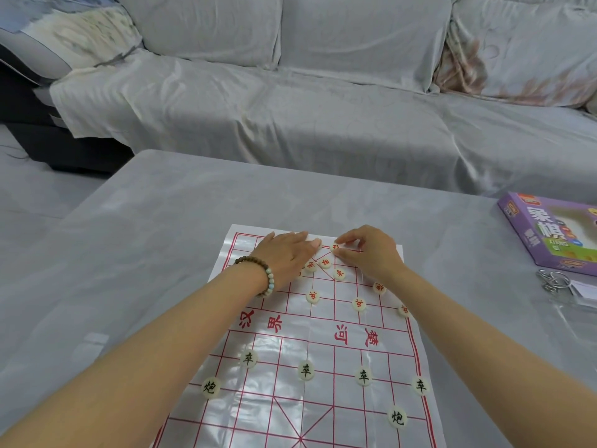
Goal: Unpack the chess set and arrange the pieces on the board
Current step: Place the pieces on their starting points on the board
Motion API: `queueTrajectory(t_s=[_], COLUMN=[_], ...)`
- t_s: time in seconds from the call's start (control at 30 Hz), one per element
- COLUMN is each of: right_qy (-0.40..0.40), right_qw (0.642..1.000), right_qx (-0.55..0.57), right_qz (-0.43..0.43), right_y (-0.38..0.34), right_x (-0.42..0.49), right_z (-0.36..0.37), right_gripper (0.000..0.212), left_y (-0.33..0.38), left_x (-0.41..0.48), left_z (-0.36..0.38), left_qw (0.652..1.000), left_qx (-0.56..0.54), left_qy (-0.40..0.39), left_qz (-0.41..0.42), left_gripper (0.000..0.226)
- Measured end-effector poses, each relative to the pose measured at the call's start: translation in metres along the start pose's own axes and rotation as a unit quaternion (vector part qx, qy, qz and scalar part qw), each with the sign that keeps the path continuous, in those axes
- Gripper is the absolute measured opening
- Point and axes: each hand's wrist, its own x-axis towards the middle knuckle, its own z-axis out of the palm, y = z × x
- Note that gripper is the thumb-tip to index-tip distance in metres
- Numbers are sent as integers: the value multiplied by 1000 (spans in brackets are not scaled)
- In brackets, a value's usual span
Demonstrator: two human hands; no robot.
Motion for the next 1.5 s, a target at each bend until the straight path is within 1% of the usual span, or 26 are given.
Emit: queueTrajectory(t_s=[0.1,0.2,0.3,0.37,0.47,0.57,0.63,0.73,0.77,0.83,0.87,0.97,1.07,1.13,1.23,1.3,1.37,1.43,1.5], right_qy=[13,26,38,9,-36,-34,-29,13,21,16,12,-15,-55,-40,-3,5,-7,-22,-17], right_qw=[1000,1000,999,999,997,994,994,999,1000,1000,1000,998,997,998,997,998,1000,1000,1000], right_qx=[3,-6,2,1,-48,-85,-78,-6,3,-15,-27,-53,-46,-43,-82,-69,-31,4,19], right_qz=[7,7,-26,-43,-46,-59,-64,-34,-17,4,6,-8,-18,-10,6,9,4,0,7], right_y=[-1,-4,-7,-11,-17,-21,-21,-9,-3,11,17,24,26,27,25,25,28,32,34], right_x=[-1,-4,-15,-23,-29,-30,-30,-25,-23,-19,-18,-17,-17,-16,-15,-13,-12,-13,-15], right_z=[3,1,-2,-2,2,4,1,-15,-21,-30,-32,-35,-34,-31,-23,-20,-20,-23,-24], right_gripper=[19,25,24,23,31,29,26,20,19,18,18,18,23,30,34,26,19,24,31], left_y=[0,0,-1,-2,-3,-2,1,6,7,11,13,21,28,30,30,31,30,28,27], left_x=[-1,-2,-6,-11,-19,-24,-25,-23,-21,-17,-15,-10,-6,-4,1,2,2,2,1], left_z=[1,1,2,1,1,0,-1,-2,-2,-1,0,6,9,11,12,11,11,10,9], left_qw=[1000,1000,999,998,997,996,995,996,997,997,997,997,997,998,998,998,998,998,998], left_qx=[1,1,-29,-51,-58,-64,-66,-57,-51,-39,-31,7,33,43,47,46,39,31,30], left_qy=[-1,-5,24,45,56,67,70,65,62,58,58,55,40,38,40,45,44,45,49], left_qz=[2,5,14,11,11,12,13,19,23,33,37,48,51,41,18,14,13,12,9], left_gripper=[48,49,50,52,53,54,54,60,65,76,76,66,77,80,66,61,67,77,79])
